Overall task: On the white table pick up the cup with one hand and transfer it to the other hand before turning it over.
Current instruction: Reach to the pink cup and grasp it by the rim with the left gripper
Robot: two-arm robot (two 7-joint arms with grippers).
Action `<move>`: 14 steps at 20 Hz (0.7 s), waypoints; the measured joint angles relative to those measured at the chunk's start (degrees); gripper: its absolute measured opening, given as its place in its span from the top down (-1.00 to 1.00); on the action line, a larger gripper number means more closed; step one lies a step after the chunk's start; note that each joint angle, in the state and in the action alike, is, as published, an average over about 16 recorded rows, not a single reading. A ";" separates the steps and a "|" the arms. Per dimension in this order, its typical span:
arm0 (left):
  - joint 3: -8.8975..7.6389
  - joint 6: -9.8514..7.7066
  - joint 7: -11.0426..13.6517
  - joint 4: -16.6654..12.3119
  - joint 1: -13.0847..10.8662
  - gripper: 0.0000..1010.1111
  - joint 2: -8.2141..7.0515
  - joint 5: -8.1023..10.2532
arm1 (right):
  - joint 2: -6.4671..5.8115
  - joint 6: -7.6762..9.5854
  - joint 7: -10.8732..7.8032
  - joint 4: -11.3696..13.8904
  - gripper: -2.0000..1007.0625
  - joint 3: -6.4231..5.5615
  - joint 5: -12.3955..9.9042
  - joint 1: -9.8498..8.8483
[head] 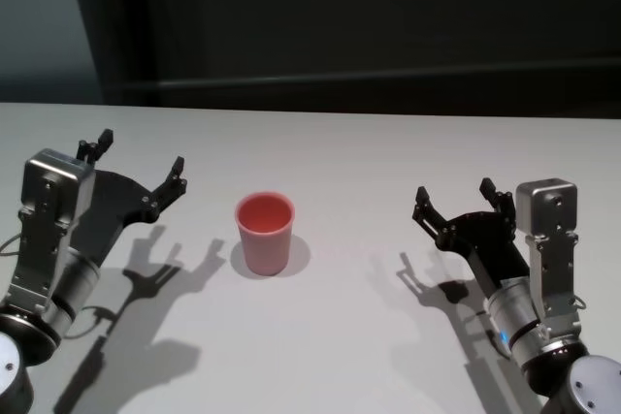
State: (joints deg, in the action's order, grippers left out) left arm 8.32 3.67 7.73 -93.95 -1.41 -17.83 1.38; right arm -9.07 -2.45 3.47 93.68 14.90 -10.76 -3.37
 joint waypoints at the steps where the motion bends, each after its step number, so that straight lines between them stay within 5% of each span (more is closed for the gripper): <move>1: 0.16 -0.39 0.73 -0.69 -0.02 -0.98 -0.70 -0.71 | 0.00 0.00 0.00 0.00 -0.99 0.00 0.00 0.00; 14: 3.58 -7.07 11.82 -10.45 2.98 -0.98 -11.51 -10.05 | 0.00 0.00 0.00 0.00 -0.99 0.00 0.00 0.00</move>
State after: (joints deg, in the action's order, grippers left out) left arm 11.90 -3.40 19.56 -104.40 1.57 -29.34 -8.67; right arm -9.07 -2.45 3.47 93.68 14.90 -10.76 -3.37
